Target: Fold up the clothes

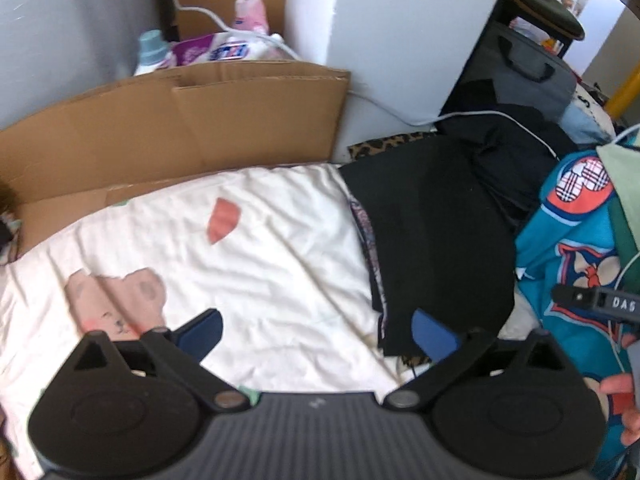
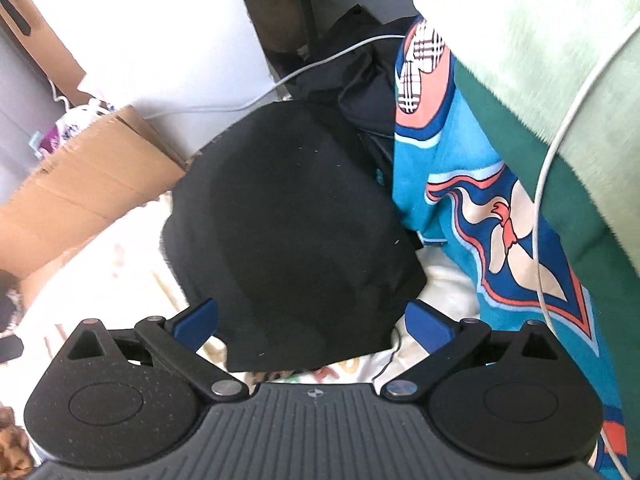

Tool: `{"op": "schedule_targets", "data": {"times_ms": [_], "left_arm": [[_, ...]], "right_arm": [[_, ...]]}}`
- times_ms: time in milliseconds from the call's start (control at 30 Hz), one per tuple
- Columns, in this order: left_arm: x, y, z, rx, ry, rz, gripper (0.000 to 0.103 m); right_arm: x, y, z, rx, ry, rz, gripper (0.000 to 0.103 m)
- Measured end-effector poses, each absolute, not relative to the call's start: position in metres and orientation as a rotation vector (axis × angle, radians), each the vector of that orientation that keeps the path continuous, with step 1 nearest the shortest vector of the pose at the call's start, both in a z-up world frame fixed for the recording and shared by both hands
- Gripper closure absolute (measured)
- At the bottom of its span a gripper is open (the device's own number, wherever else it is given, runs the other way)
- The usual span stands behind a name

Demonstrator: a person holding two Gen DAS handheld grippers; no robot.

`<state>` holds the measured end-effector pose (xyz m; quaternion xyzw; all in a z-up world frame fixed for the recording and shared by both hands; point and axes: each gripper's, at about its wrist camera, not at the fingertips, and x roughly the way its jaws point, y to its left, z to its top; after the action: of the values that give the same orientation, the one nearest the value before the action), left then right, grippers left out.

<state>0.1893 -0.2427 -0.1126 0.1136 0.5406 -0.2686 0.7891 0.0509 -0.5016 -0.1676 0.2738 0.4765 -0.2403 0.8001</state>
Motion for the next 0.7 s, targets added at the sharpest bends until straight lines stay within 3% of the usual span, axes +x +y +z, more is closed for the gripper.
{"op": "schedule_targets", "data": {"times_ms": [700], "left_arm": [[0.153, -0.119, 0.021, 0.185, 1.136, -0.366, 0.000]], "right_arm": [[0.044, -0.436, -0.031, 0.580, 1.029, -0.401, 0.001]]}}
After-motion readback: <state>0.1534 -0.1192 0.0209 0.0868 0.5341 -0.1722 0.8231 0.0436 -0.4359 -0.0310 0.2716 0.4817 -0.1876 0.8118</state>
